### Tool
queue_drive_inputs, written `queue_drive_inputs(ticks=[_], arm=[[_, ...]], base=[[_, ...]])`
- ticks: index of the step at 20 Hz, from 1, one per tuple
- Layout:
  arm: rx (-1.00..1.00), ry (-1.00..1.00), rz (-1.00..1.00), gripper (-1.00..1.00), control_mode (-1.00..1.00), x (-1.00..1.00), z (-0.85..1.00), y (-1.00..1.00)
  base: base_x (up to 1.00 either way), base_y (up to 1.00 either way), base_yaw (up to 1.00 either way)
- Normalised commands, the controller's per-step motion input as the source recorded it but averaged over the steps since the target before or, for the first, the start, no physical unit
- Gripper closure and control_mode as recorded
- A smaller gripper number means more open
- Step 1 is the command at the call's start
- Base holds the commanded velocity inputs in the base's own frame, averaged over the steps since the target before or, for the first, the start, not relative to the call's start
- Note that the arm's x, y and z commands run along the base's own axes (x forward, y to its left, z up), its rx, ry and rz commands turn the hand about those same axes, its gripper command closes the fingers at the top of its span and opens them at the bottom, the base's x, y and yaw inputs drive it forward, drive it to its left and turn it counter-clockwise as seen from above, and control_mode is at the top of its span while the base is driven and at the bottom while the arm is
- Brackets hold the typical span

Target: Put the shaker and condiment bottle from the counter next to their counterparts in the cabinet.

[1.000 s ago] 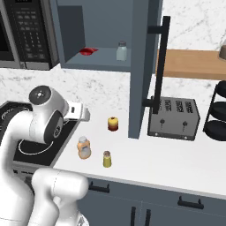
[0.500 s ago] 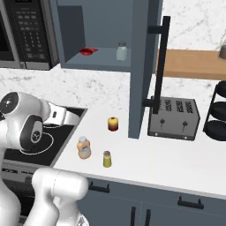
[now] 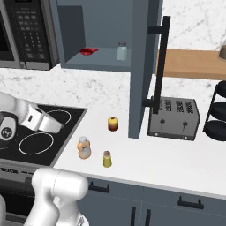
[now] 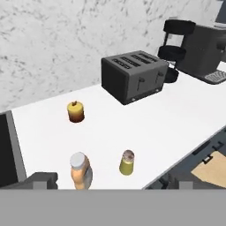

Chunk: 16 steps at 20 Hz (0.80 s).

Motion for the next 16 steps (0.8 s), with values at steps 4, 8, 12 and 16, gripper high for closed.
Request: queue_drive_inputs(ticks=[4,8,12,16], arm=[[0.00,0.00,-0.02,-1.00,-1.00,0.00,-0.01,0.00],[-0.04,-0.08,-0.23,-1.00,-1.00,-0.02,-0.14,0.11],[-0.04,-0.11,-0.31,-1.00,-1.00,-0.14,-0.18,0.14],[-0.05,-0.16,-0.32,-1.00,-1.00,-0.24,-0.20,0.15]], base=[[0.00,0.00,0.00],[0.00,0.00,0.00],[0.00,0.00,0.00],[0.00,0.00,0.00]])
